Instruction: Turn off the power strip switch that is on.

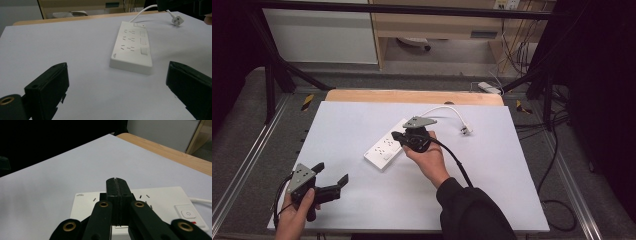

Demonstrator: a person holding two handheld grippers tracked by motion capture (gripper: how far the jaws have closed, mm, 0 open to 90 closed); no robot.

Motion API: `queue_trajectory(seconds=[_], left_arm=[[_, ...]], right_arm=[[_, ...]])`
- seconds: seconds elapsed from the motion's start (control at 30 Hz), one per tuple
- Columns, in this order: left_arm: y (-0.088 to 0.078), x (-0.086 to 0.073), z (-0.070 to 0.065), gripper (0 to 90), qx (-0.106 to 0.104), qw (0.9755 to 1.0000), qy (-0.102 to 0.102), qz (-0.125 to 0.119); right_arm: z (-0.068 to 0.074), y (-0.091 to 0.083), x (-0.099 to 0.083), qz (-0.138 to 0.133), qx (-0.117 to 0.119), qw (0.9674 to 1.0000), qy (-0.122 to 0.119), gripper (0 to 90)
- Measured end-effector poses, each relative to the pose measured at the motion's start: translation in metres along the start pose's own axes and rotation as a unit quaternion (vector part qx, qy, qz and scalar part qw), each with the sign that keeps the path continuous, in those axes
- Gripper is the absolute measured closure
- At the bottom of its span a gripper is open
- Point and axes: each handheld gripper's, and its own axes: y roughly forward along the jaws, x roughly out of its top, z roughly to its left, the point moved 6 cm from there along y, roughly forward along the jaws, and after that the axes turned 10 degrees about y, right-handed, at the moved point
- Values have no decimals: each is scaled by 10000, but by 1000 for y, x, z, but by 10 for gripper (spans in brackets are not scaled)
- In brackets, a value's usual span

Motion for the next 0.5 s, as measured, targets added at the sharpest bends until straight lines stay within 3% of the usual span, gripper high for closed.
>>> queue_trajectory(seconds=[0.5], left_arm=[[0,0,0,44,12,10000,-10,-1]], right_arm=[[4,10,-9,144,72,9999,17,900]])
